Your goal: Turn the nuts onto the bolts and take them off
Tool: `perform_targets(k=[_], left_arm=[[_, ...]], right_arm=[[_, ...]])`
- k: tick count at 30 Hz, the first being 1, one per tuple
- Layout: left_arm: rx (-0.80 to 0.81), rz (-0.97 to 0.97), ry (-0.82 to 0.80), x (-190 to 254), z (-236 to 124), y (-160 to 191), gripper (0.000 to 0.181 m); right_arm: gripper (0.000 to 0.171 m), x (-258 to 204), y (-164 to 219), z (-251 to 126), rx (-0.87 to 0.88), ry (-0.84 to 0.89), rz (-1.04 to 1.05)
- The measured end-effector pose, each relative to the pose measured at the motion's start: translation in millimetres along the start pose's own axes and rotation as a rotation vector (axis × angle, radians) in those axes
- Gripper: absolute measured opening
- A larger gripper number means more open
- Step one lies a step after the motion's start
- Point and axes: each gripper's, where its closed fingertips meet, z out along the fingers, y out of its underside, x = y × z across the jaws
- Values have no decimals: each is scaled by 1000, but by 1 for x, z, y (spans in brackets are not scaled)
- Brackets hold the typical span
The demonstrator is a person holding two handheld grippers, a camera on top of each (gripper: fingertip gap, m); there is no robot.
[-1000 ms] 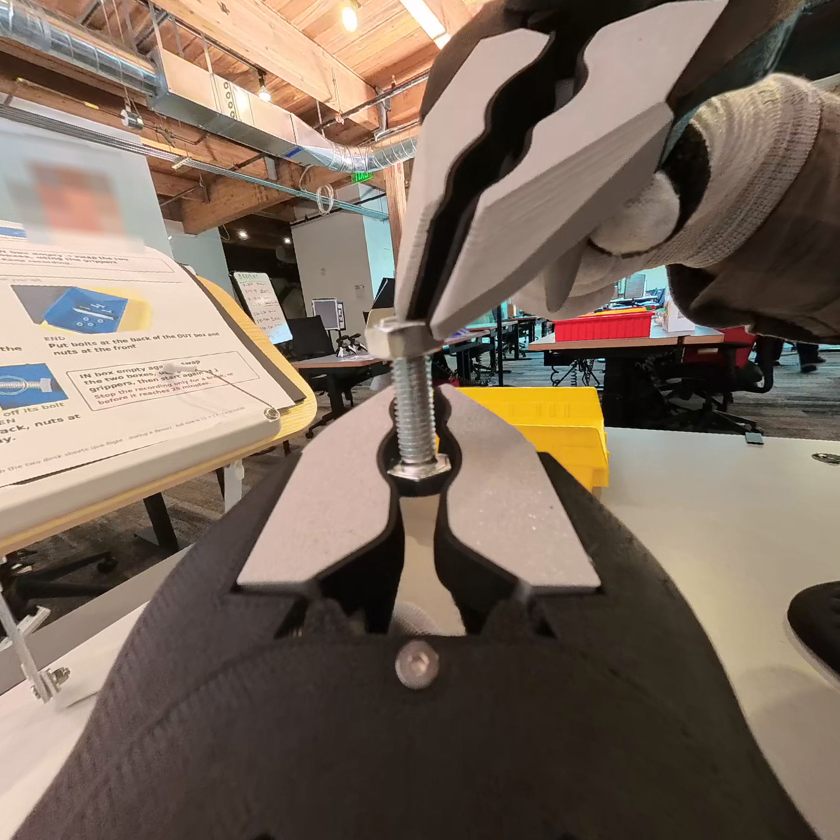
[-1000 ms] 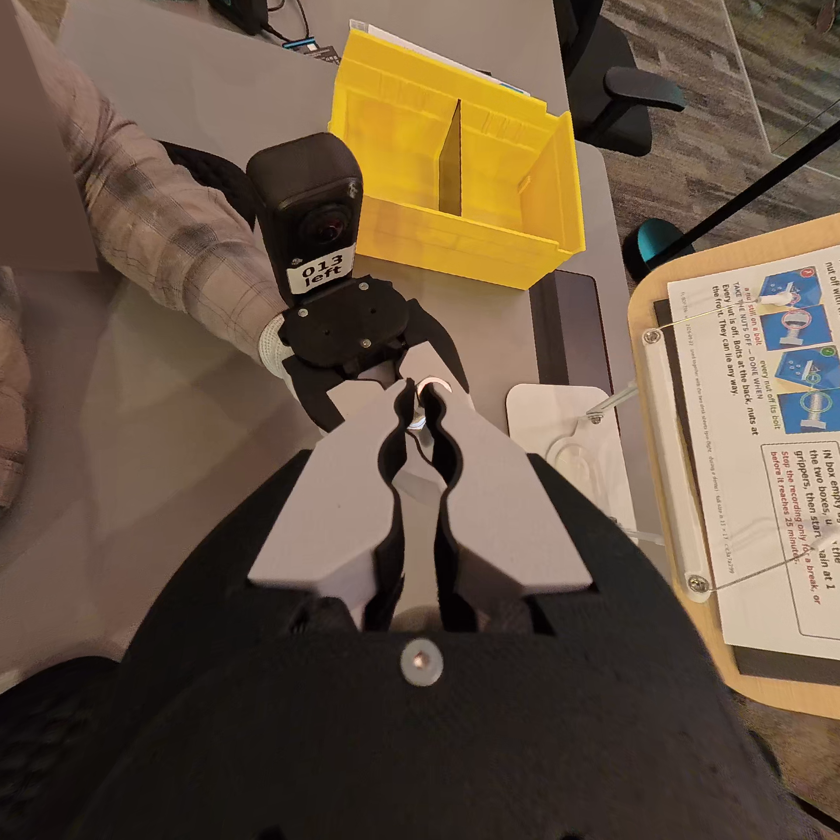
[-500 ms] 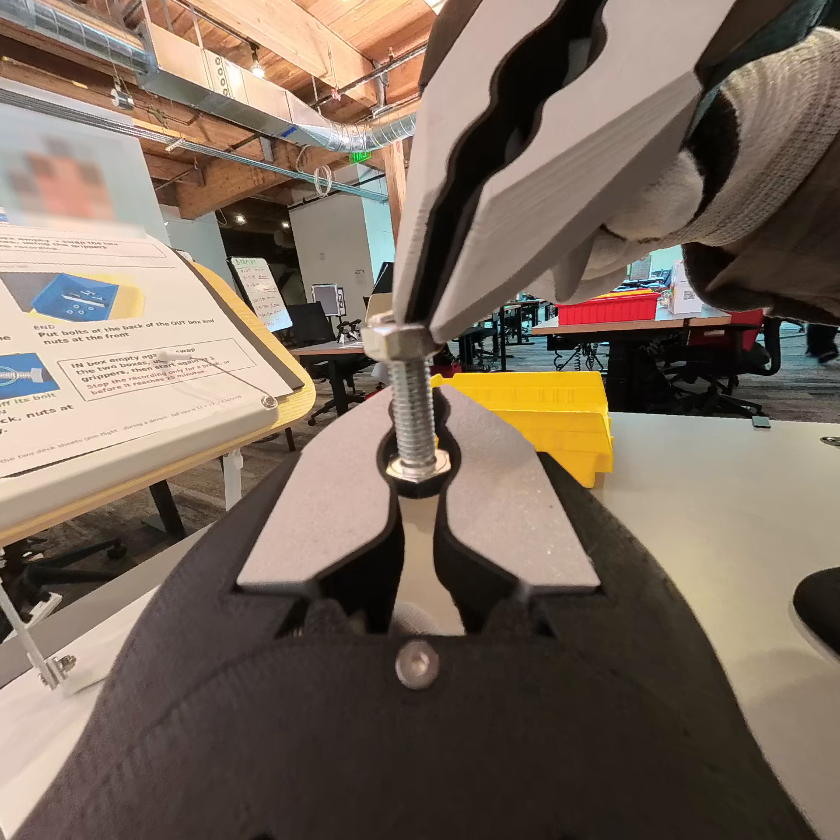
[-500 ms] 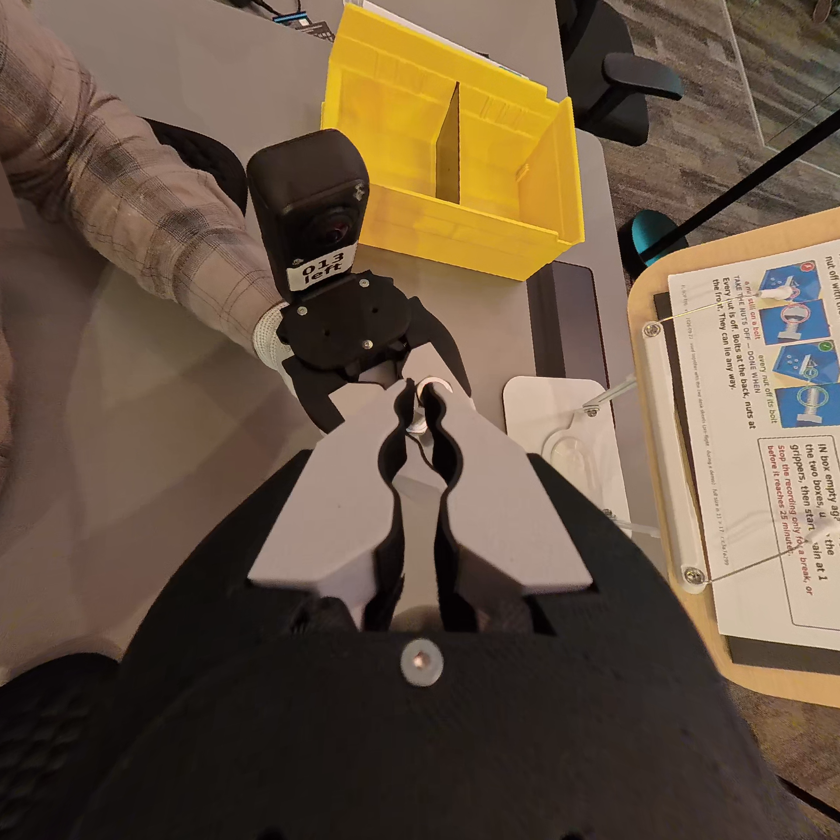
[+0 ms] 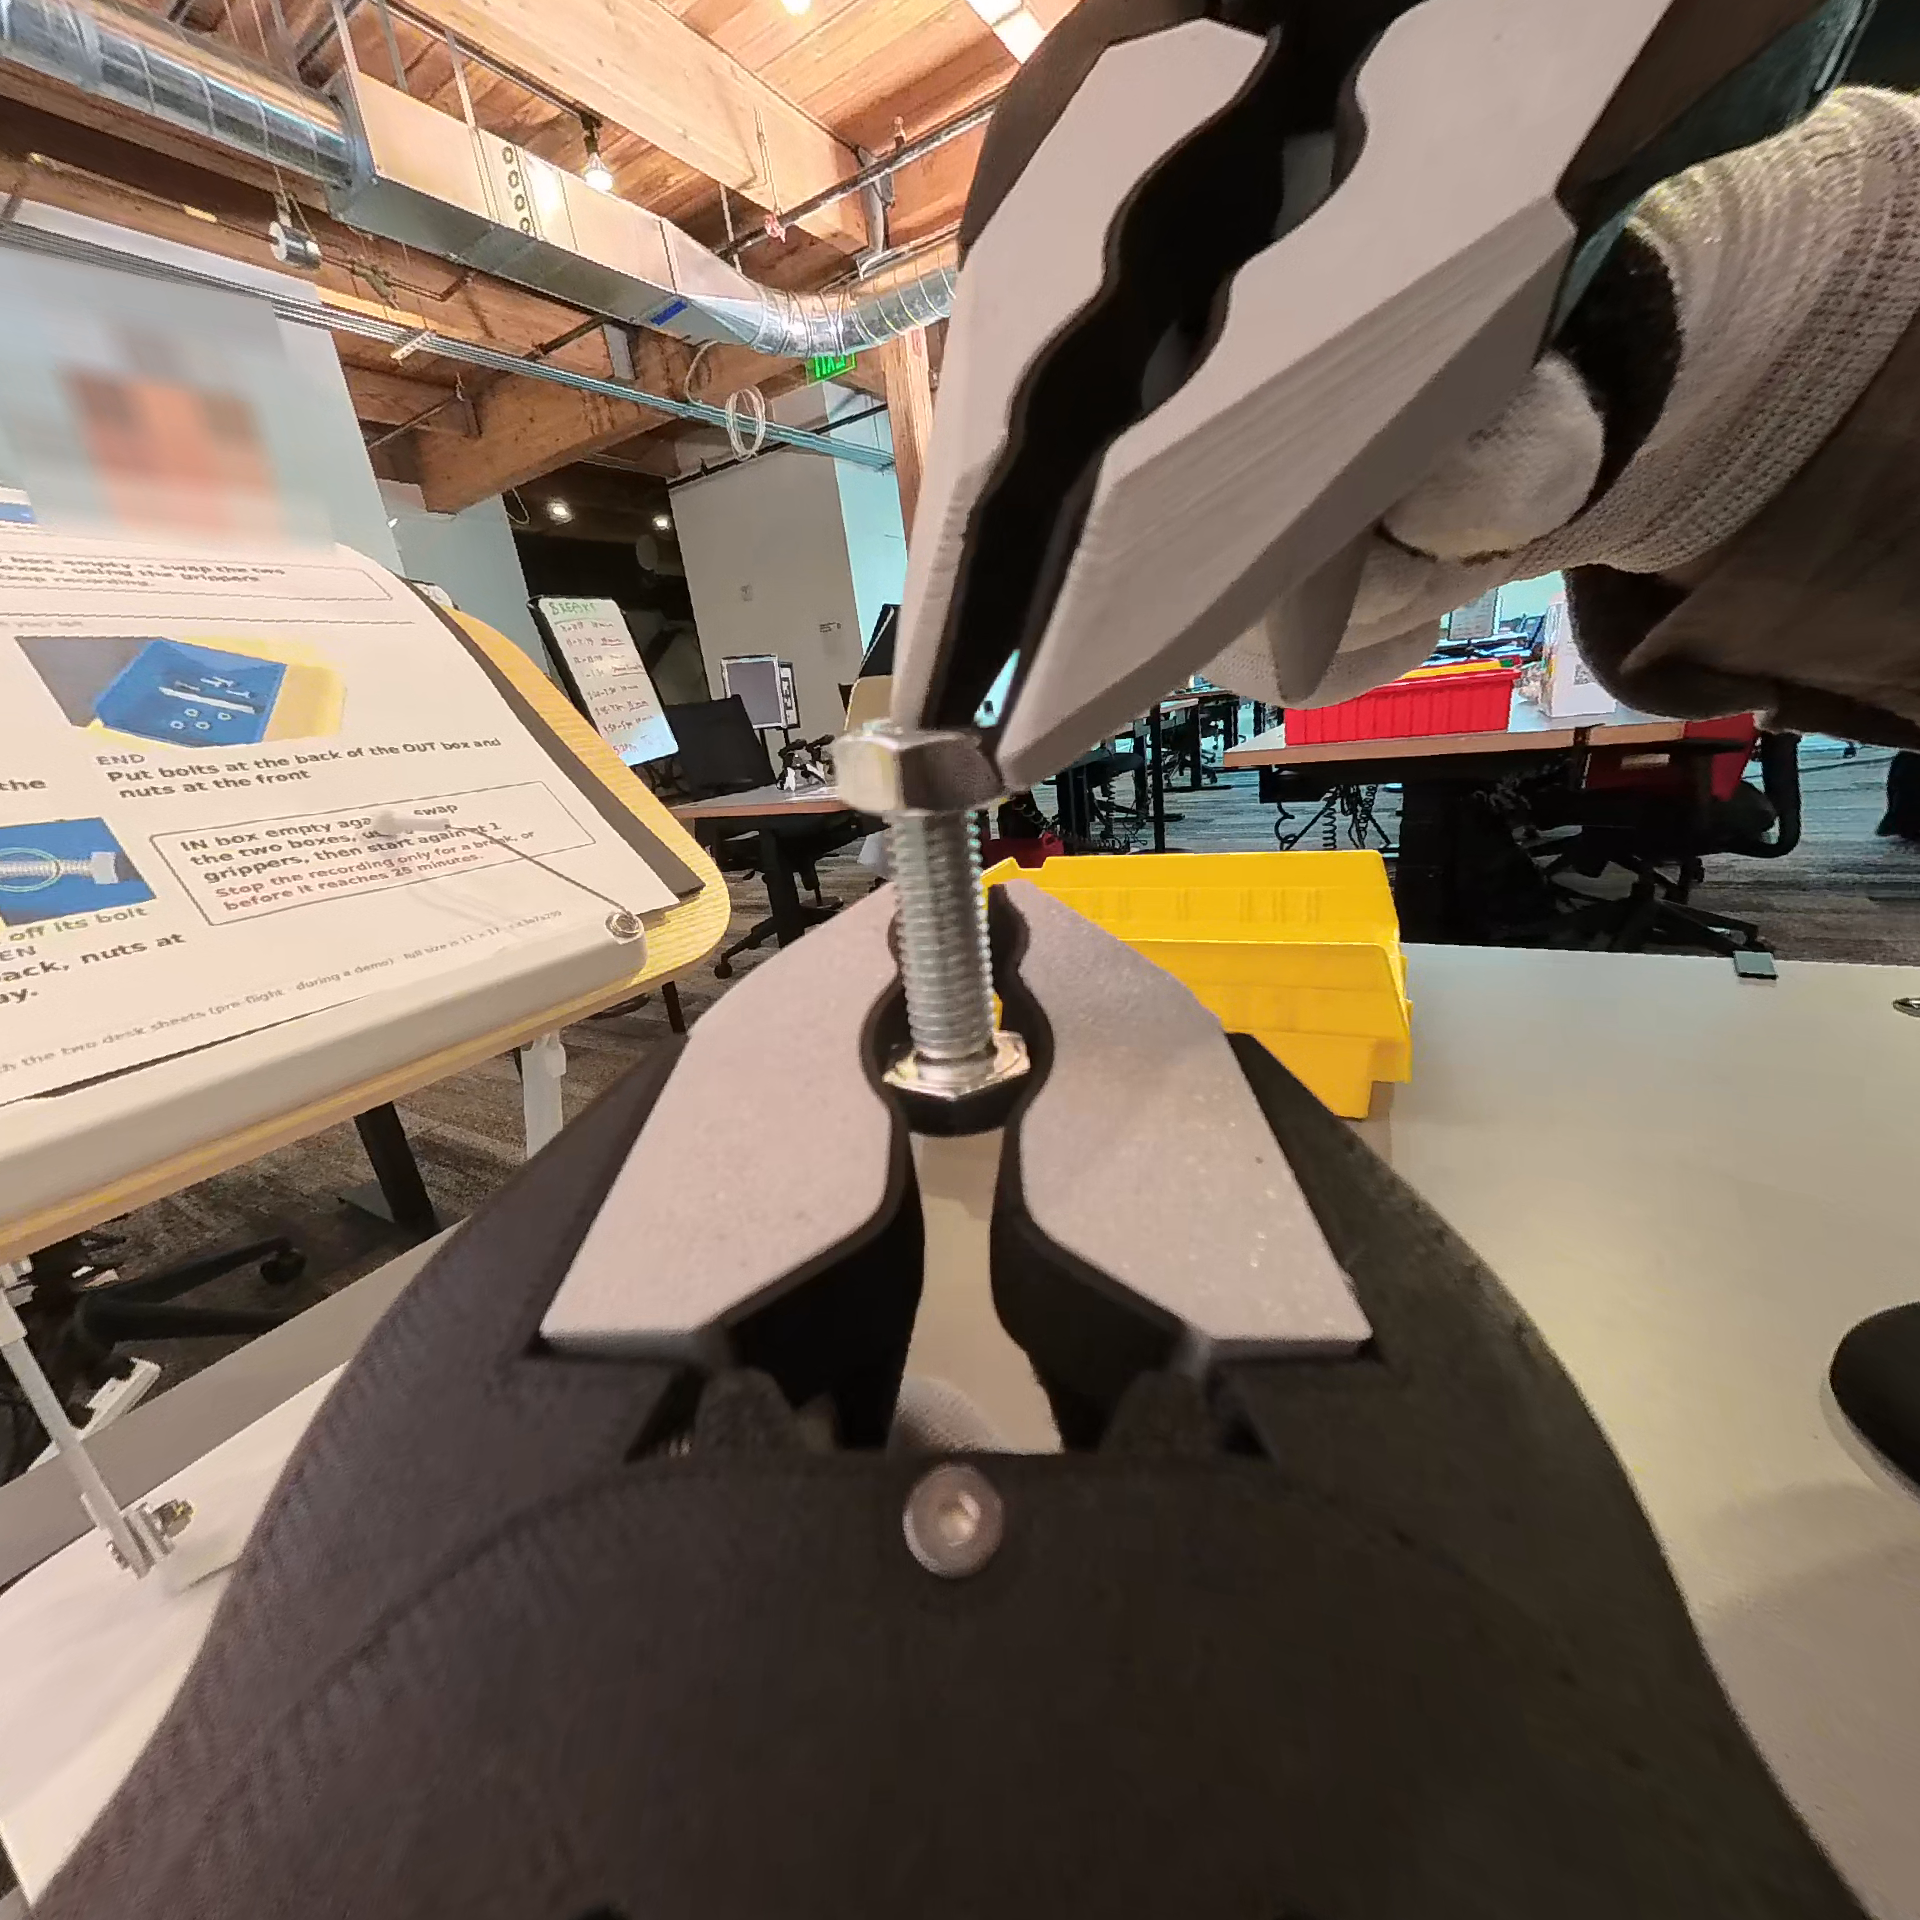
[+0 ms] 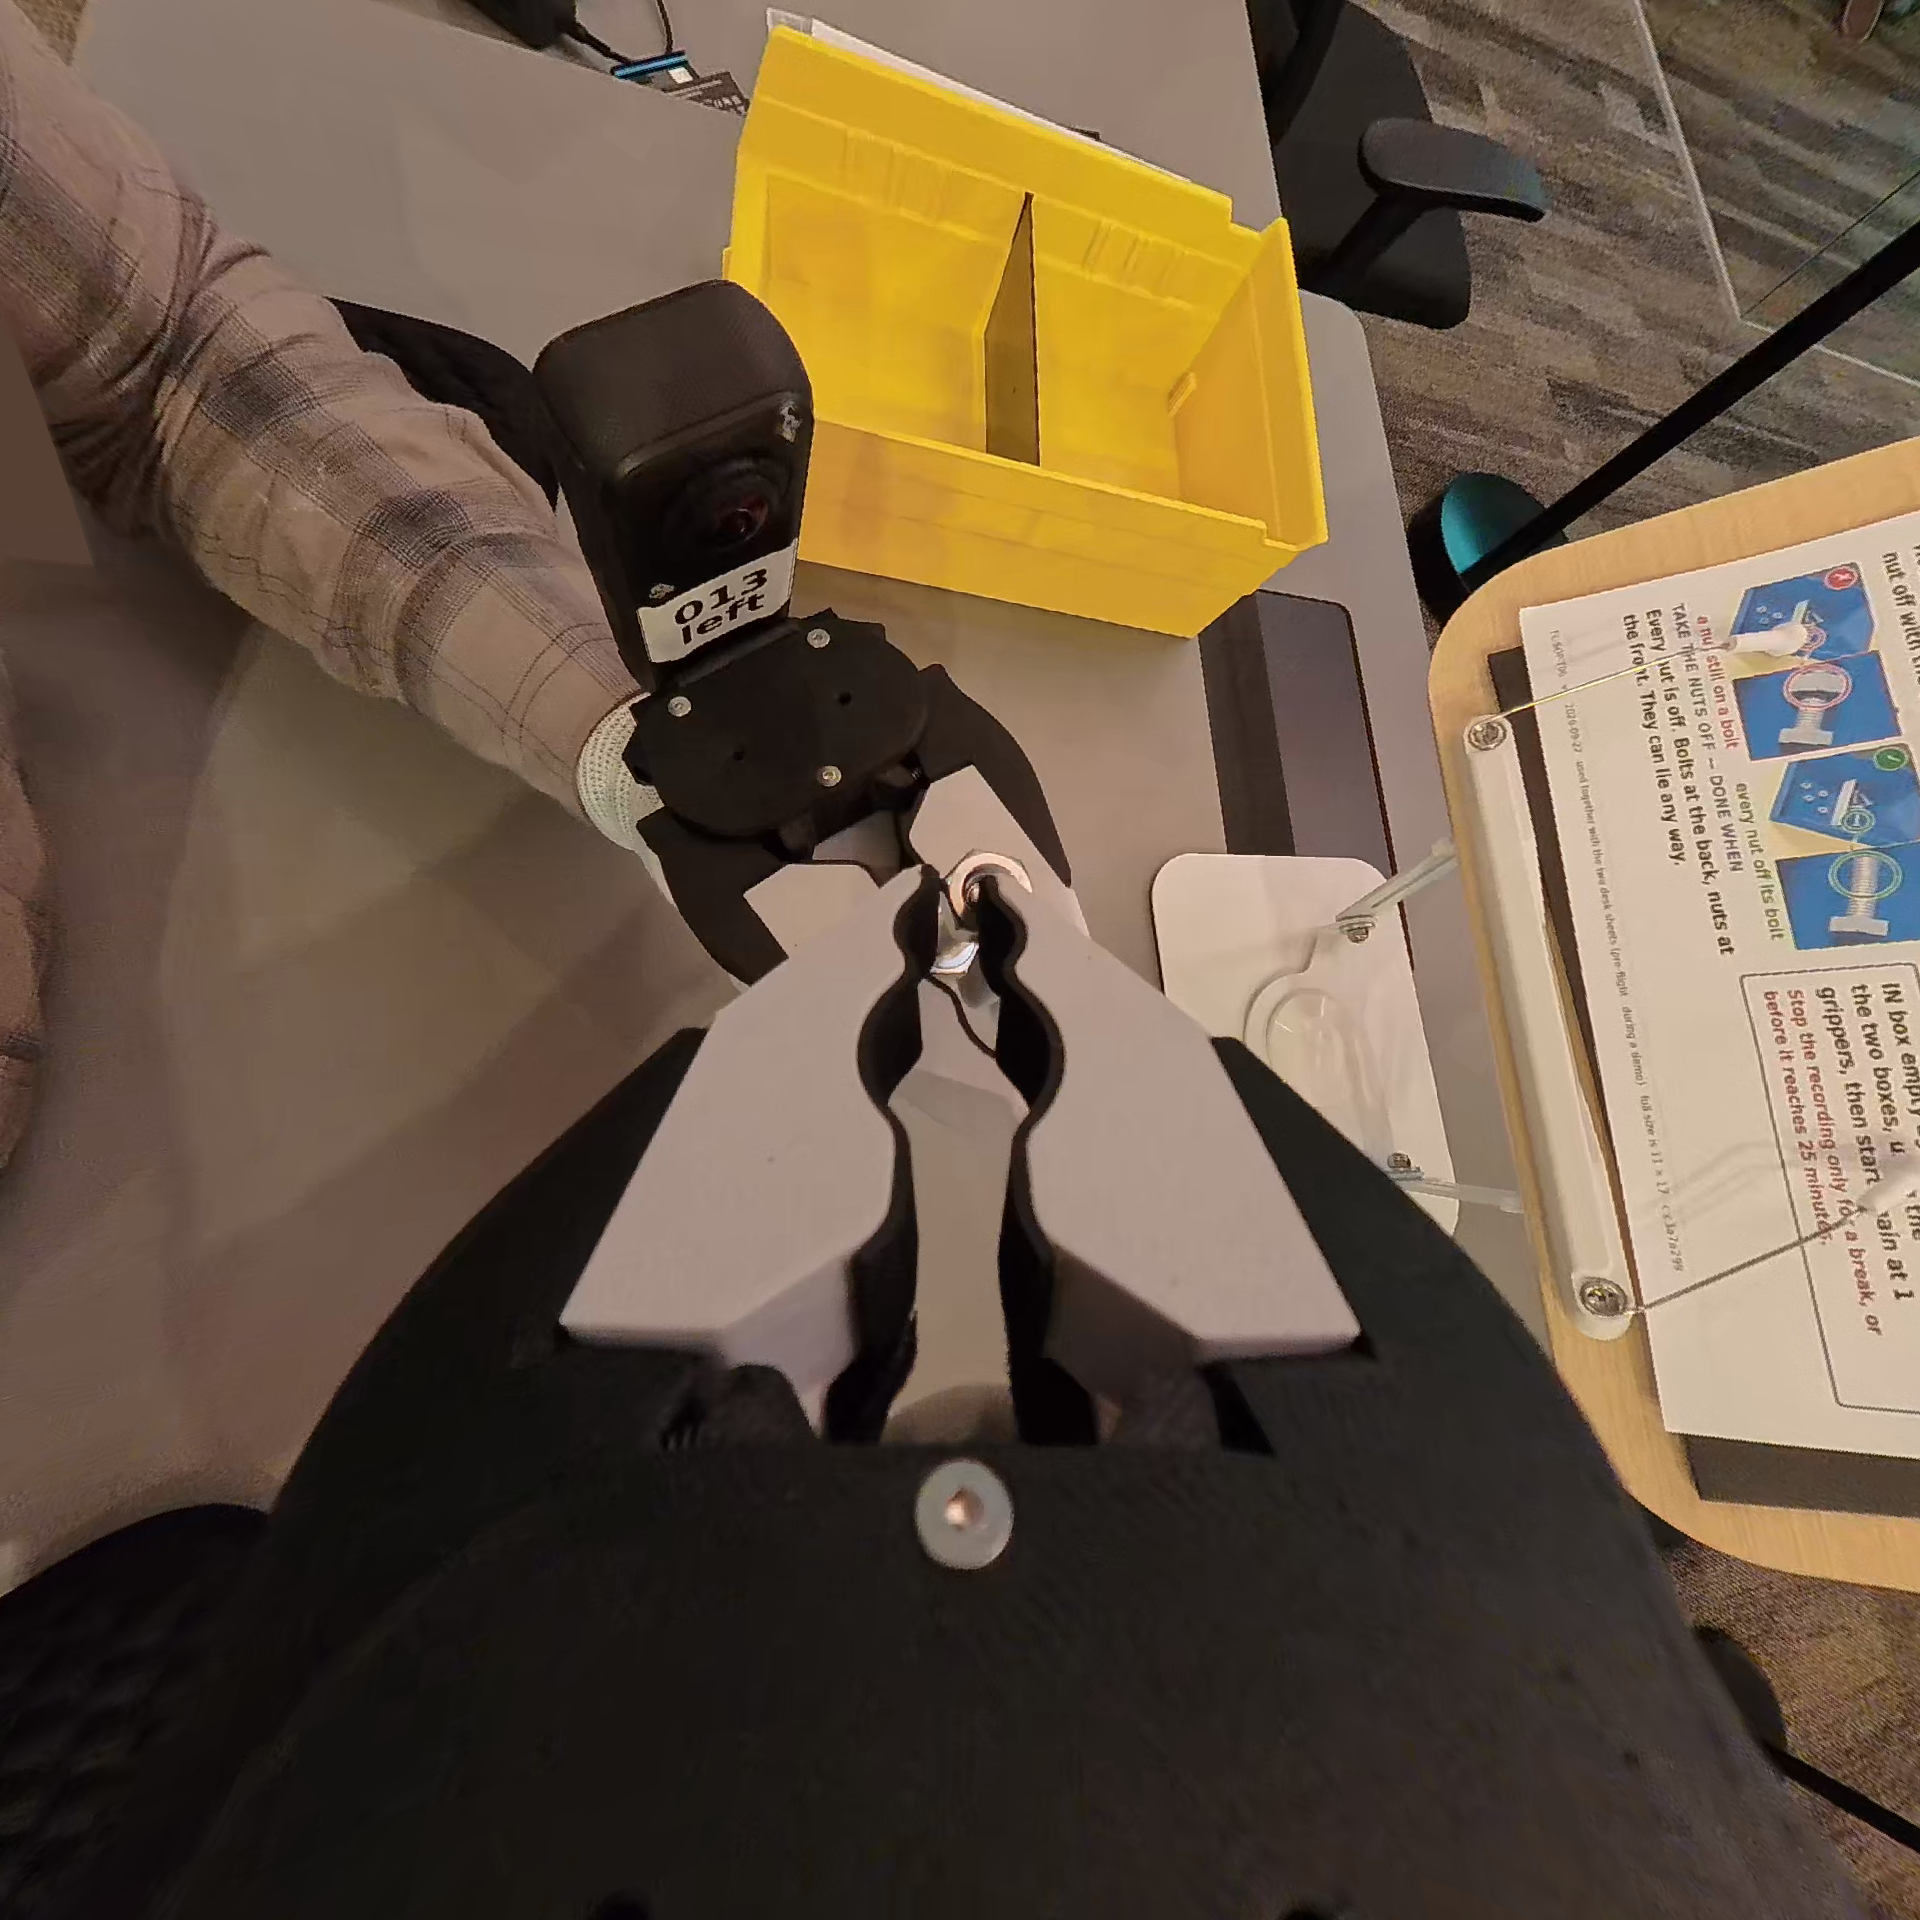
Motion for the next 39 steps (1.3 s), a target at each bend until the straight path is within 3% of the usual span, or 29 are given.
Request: perform_targets(k=[13,25,39], left_arm=[[-2,-1,4,1,1,1,10],[13,-12,32,6,1,-3,10],[3,0,42,10,2,0,10]], right_arm=[[8,0,-1,-4,8,2,-3],[31,3,-4,-9,176,-56,120],[17,-1,2,0,228,-91,175]])
